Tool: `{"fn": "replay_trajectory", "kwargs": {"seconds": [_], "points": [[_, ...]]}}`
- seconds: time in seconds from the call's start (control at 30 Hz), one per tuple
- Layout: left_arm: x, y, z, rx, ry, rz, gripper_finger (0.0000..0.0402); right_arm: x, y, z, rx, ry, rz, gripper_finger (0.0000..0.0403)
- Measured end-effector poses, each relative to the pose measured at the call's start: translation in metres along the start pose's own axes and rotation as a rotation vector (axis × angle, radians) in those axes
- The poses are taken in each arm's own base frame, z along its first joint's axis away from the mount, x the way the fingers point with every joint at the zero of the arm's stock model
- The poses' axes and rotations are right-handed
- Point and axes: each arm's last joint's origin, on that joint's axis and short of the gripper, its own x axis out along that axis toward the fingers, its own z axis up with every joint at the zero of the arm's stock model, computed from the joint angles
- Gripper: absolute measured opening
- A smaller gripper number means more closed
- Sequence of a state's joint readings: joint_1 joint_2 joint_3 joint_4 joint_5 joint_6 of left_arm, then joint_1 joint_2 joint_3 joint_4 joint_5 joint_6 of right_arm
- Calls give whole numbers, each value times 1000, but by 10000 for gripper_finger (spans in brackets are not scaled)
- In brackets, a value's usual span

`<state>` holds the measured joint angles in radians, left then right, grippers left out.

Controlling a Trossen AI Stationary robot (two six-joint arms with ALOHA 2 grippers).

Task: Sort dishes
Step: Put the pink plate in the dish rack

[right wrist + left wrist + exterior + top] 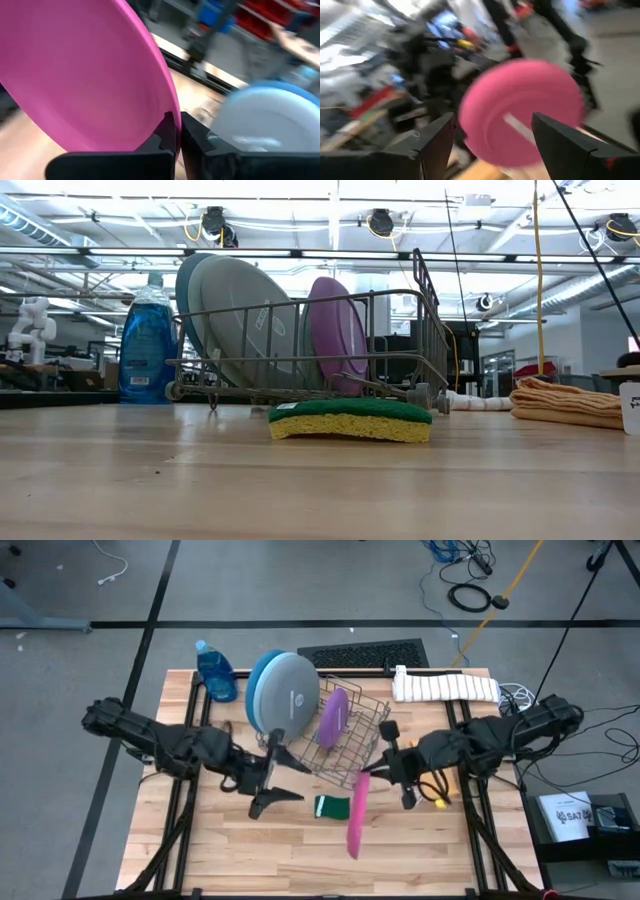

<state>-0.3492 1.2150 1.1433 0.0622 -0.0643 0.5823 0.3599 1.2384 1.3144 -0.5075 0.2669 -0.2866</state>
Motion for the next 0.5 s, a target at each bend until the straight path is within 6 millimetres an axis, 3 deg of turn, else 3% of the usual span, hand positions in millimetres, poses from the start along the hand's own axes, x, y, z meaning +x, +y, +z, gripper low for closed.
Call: {"fn": "replay_trajectory", "kwargs": {"seconds": [0.1, 0.3, 0.5], "points": [[10, 2, 7, 8, 73, -89, 264, 4, -9, -2, 26, -35, 91, 1], [23, 5, 18, 157, 84, -107, 264, 24, -27, -15, 138, 7, 186, 1], [39, 0, 16, 242, 146, -176, 264, 52, -36, -33, 290, 87, 389, 1]]}}
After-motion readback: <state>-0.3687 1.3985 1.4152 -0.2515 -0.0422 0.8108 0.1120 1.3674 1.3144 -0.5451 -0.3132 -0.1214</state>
